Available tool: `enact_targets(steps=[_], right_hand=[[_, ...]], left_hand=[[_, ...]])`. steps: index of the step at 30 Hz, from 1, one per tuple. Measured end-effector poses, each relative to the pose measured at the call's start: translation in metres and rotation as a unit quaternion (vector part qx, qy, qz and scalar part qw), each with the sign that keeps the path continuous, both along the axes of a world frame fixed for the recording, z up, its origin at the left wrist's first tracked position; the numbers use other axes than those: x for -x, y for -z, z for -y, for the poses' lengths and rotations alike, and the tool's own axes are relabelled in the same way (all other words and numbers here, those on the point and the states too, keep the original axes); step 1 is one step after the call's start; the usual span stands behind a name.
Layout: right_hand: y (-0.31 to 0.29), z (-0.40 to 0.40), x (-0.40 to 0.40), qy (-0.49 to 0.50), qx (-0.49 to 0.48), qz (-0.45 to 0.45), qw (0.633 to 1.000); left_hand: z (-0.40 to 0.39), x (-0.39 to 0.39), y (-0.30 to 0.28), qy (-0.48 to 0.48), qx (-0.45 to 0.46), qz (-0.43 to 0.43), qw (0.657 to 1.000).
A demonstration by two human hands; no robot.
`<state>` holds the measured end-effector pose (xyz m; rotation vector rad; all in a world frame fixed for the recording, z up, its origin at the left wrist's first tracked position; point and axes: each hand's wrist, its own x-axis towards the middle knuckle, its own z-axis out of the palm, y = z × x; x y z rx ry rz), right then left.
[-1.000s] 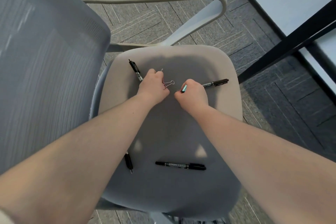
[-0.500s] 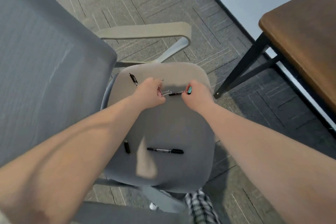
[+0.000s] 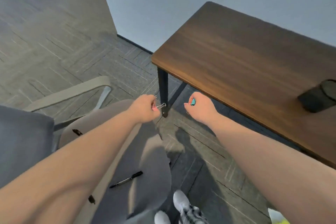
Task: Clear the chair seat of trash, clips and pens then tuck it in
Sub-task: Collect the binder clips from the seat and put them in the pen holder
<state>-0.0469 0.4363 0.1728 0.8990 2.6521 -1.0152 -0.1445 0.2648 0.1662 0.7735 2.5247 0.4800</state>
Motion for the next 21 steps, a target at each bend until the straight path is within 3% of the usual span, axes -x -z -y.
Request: enact_targets(steps=[11, 21], right_hand=[[-0.064, -0.149, -0.135, 0.159, -0.002, -0.052, 0.986], [-0.090, -0.315, -0.219, 0.239, -0.028, -0.088, 0.967]], left_hand=[[-0.198, -0.090, -0.063, 0.185, -0.017, 0.015, 0.982], [-0.377, -0.164, -0.090, 0.226, -0.040, 0.019, 0.973]])
